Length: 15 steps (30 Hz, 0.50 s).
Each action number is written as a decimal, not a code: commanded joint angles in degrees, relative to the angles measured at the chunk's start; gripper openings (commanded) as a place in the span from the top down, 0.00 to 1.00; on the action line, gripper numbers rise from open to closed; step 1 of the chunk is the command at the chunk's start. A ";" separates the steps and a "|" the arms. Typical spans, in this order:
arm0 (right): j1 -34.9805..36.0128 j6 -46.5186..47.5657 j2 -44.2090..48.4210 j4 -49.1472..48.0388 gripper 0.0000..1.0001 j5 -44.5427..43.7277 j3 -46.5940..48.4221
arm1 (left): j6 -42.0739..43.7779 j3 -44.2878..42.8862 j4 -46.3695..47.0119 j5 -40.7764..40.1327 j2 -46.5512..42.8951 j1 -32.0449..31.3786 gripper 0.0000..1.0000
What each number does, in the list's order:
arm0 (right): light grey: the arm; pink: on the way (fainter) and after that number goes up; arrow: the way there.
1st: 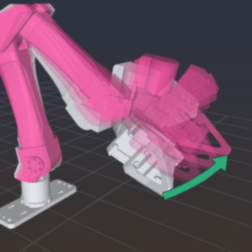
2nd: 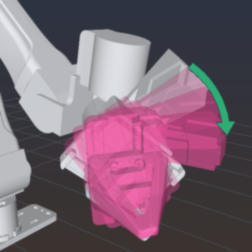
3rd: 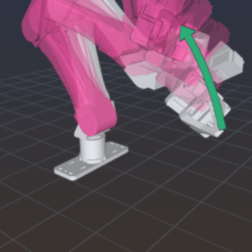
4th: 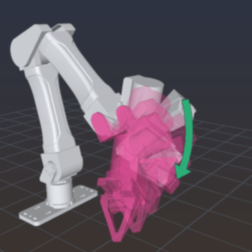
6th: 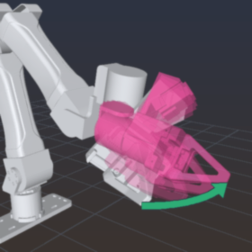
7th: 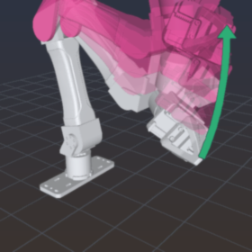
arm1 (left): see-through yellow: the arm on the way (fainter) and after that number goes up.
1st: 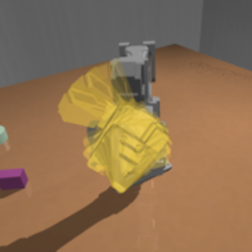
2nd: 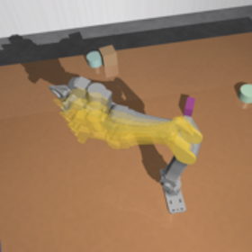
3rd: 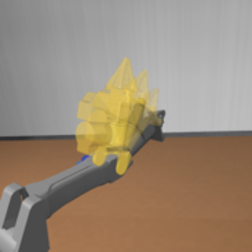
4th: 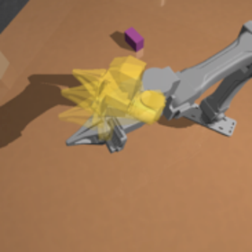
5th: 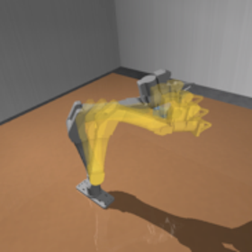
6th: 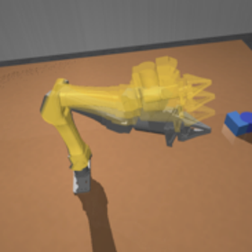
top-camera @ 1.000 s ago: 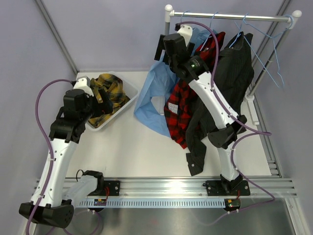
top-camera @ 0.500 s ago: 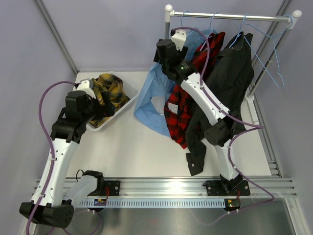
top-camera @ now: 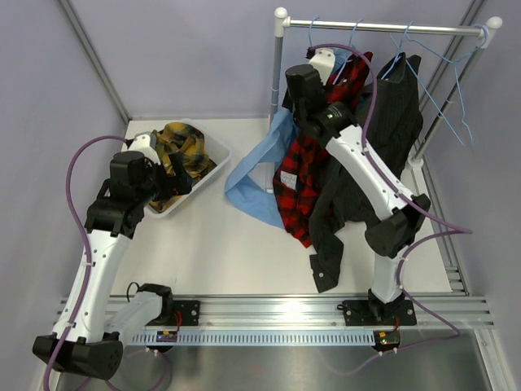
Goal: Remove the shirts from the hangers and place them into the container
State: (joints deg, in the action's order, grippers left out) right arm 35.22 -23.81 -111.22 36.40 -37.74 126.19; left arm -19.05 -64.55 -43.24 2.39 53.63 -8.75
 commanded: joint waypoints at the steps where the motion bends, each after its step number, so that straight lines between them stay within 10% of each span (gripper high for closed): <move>1: -1.30 1.31 5.65 0.33 0.51 2.13 -2.43 | 0.24 -0.92 1.41 1.83 0.16 0.05 0.01; 15: -5.69 0.52 6.81 2.98 0.56 11.80 -6.75 | 0.15 -0.92 1.50 2.18 0.51 0.05 0.01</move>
State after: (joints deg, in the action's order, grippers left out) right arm 30.13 -23.07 -104.88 38.74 -29.12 119.55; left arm -19.05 -64.55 -43.24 2.66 53.78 -8.75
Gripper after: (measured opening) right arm 0.440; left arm 0.988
